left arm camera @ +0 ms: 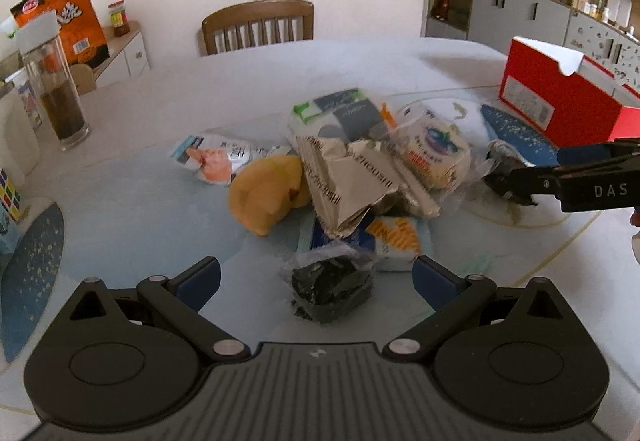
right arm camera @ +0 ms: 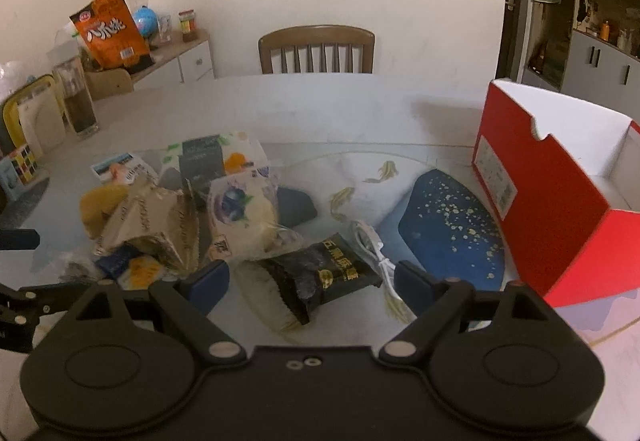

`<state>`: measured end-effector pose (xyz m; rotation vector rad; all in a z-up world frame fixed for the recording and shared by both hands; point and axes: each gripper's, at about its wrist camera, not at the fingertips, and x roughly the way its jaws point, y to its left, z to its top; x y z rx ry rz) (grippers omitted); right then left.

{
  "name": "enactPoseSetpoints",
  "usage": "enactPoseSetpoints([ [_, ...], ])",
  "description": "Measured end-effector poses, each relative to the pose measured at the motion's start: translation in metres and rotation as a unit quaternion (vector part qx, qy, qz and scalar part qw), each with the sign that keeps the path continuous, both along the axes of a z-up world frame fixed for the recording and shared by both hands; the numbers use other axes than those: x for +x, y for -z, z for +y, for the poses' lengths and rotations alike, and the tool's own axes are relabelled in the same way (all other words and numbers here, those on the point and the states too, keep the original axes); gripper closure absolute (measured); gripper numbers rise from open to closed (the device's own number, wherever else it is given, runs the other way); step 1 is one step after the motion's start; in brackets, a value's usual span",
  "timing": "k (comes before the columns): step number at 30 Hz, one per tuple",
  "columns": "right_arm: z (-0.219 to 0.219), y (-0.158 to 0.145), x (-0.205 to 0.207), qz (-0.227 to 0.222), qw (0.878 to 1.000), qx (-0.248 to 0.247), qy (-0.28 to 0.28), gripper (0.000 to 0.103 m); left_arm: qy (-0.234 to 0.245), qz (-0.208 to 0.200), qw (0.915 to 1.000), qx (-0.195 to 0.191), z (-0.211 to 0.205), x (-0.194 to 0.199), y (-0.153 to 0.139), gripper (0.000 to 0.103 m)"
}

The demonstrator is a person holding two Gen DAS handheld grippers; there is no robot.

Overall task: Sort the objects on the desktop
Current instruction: 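Reach both tools toward the snack pile on the table, then grasp the black seaweed bag with the left tool while the right tool grasps the black snack packet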

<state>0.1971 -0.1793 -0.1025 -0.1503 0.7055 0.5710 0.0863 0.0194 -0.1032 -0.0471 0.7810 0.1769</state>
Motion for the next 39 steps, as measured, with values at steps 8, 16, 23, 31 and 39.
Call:
enactPoseSetpoints([
  [8, 0.006, 0.013, 0.013, 0.004, 1.000, -0.010, -0.005, 0.014, -0.007, -0.002, 1.0000, 0.005, -0.004, 0.003, 0.007, 0.001],
  [16, 0.009, 0.016, 0.020, 0.006, 1.000, -0.010, -0.013, 0.015, -0.004, 0.007, 1.0000, 0.005, -0.009, 0.007, 0.011, 0.014],
  [23, 0.010, 0.020, 0.025, 0.011, 1.000, -0.012, -0.018, 0.017, -0.005, 0.015, 0.9999, 0.004, -0.010, 0.010, 0.012, 0.031],
  [31, 0.012, 0.020, 0.027, 0.018, 1.000, -0.015, -0.021, 0.030, -0.010, 0.019, 0.9998, -0.006, -0.008, 0.010, 0.013, 0.047],
  [39, 0.012, 0.018, 0.026, 0.015, 0.999, -0.024, -0.020, 0.041, -0.007, 0.016, 0.9998, -0.011, -0.010, 0.009, 0.010, 0.057],
])
